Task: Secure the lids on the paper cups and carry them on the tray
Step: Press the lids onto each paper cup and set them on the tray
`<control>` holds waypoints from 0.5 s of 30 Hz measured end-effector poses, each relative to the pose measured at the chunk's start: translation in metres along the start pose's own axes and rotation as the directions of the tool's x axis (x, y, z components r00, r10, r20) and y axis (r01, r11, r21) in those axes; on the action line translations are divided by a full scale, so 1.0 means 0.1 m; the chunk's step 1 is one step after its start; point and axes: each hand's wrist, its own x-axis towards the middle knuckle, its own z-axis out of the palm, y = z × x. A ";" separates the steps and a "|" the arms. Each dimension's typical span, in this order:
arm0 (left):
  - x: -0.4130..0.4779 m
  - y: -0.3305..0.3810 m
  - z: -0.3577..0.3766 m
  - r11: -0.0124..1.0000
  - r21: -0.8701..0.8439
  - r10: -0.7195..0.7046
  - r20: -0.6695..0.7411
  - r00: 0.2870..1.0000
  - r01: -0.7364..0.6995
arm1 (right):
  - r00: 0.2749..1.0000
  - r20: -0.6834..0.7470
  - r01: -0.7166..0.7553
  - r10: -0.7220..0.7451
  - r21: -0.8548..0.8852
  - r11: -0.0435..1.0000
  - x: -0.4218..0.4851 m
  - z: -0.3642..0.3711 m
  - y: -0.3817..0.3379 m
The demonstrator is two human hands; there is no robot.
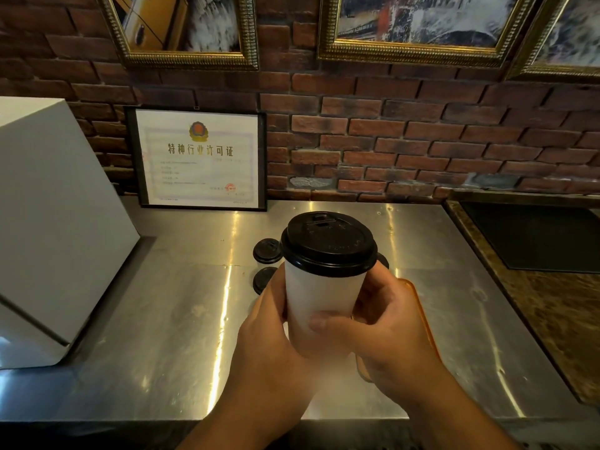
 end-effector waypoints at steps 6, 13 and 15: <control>-0.04 -0.07 -0.02 0.994 0.099 0.036 0.063 0.997 -0.042 | 1.000 -0.020 0.017 -0.016 0.029 0.999 0.02 0.02 -0.03; -0.04 -0.04 -0.03 0.995 0.083 0.050 0.042 0.998 -0.053 | 0.999 0.024 0.030 -0.030 0.010 0.999 0.00 0.00 -0.04; -0.05 -0.03 -0.02 0.995 0.069 0.062 0.052 0.997 -0.065 | 0.999 0.001 0.041 -0.041 0.003 0.999 0.00 -0.01 -0.02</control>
